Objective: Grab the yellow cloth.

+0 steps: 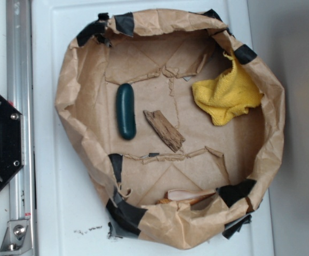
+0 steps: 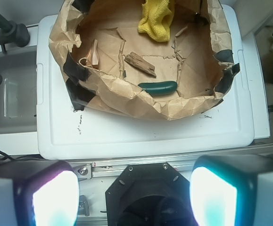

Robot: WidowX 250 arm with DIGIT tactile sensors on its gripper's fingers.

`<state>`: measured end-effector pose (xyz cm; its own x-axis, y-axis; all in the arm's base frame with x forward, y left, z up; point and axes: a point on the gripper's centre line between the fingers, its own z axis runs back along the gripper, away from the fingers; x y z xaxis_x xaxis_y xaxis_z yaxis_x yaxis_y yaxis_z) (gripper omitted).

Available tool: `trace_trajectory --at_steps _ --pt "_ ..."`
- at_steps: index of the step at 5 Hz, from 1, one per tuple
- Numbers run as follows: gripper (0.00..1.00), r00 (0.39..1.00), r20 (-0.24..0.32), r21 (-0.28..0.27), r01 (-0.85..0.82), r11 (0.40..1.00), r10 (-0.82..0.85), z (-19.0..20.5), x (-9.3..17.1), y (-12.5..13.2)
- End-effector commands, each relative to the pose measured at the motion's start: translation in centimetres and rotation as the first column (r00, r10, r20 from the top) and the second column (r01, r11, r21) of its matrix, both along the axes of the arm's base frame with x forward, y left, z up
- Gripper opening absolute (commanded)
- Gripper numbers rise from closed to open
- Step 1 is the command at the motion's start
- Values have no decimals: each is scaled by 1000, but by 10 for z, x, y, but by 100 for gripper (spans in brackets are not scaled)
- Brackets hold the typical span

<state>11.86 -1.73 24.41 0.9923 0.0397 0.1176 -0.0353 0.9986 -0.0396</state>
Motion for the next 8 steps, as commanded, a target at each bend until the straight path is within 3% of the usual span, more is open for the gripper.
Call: trace_trajectory --at_steps 1,2,3,4,5,7,8 --pt "100 1000 0 0 0 1000 0 0 0 0" --pt "100 984 176 29 -14 999 9 -35 44 10" --pt "100 964 266 44 -41 998 28 -57 76 25" --pt "100 964 261 51 -65 997 50 -82 103 33" --pt "100 973 214 51 -103 993 90 -107 131 46" --pt "100 978 166 41 -132 990 124 -131 175 54" --pt "100 982 150 65 -128 990 117 -146 197 53"
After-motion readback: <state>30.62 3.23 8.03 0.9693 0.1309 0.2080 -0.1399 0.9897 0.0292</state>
